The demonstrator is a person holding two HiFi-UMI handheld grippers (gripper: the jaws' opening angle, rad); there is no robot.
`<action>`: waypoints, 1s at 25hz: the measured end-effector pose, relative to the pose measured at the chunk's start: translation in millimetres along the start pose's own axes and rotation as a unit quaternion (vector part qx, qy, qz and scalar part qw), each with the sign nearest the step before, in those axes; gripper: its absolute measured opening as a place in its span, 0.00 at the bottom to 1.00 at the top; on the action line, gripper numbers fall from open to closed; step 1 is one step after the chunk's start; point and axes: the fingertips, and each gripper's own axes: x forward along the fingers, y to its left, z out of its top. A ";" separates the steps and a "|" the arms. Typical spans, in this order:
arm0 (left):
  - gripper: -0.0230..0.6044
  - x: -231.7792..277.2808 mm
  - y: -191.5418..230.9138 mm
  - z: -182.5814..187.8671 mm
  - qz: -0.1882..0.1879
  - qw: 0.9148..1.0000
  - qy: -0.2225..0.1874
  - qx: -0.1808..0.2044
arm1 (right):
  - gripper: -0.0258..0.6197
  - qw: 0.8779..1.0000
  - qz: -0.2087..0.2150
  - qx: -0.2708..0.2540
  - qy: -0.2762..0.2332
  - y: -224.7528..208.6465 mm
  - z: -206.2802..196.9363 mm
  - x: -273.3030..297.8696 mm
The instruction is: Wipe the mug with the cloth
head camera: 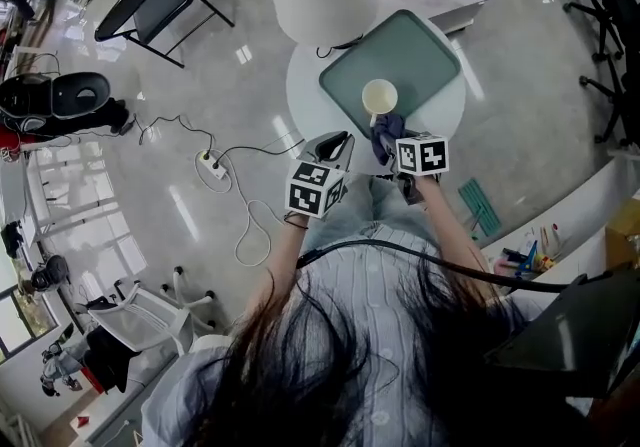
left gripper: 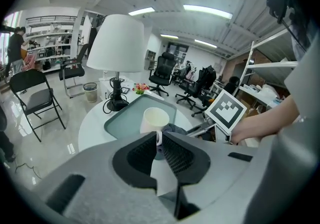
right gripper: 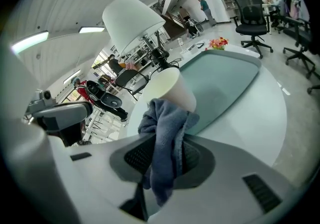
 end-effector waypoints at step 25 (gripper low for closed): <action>0.24 91.3 -15.0 -20.9 -0.059 0.991 0.118 0.024 | 0.18 0.998 -0.048 -0.001 0.044 -31.5 1.3 -14.1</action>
